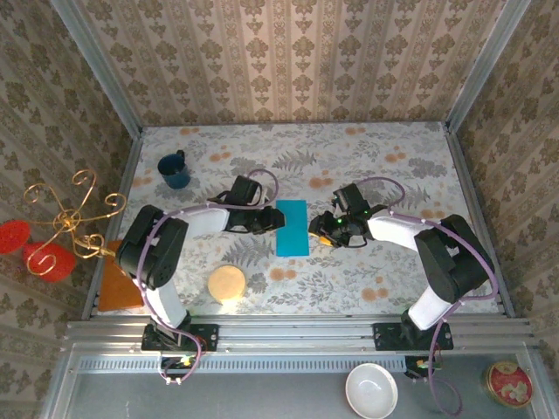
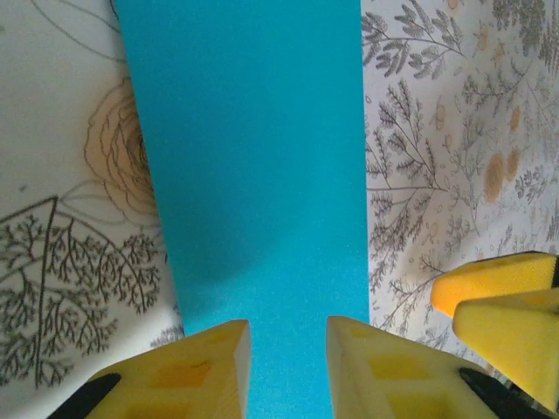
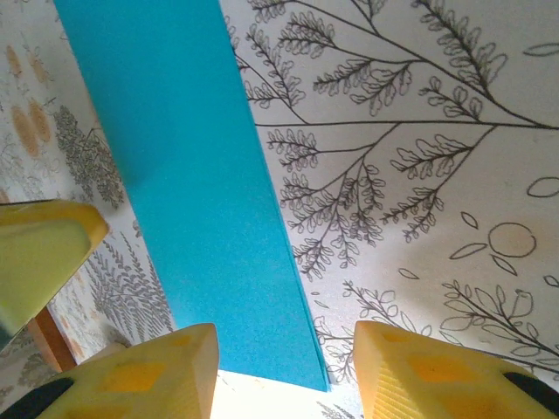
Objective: Fold a paper plane with a square sheet of paper (pick it up from the middle)
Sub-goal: Fold the triangle a second time at the center of the table.
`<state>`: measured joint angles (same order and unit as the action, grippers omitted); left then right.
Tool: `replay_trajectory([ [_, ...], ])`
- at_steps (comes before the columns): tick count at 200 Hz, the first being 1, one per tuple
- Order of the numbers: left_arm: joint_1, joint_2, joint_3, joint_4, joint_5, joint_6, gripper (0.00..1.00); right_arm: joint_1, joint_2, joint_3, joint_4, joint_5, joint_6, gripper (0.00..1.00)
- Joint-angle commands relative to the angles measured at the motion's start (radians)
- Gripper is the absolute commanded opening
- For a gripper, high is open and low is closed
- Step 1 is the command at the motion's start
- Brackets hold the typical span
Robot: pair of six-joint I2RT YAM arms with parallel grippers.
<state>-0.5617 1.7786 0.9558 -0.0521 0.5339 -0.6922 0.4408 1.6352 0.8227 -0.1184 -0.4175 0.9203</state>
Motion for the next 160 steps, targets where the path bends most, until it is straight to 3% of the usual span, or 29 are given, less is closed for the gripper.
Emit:
replay_trajectory([
  [1, 0.006, 0.038, 0.051, -0.012, 0.052, -0.001, 0.28, -0.007, -0.005, 0.005, 0.013, 0.01, -0.021, 0.45],
  [160, 0.02, 0.138, 0.055, -0.103, -0.045, -0.049, 0.26, 0.019, -0.026, -0.101, 0.101, -0.143, -0.097, 0.4],
])
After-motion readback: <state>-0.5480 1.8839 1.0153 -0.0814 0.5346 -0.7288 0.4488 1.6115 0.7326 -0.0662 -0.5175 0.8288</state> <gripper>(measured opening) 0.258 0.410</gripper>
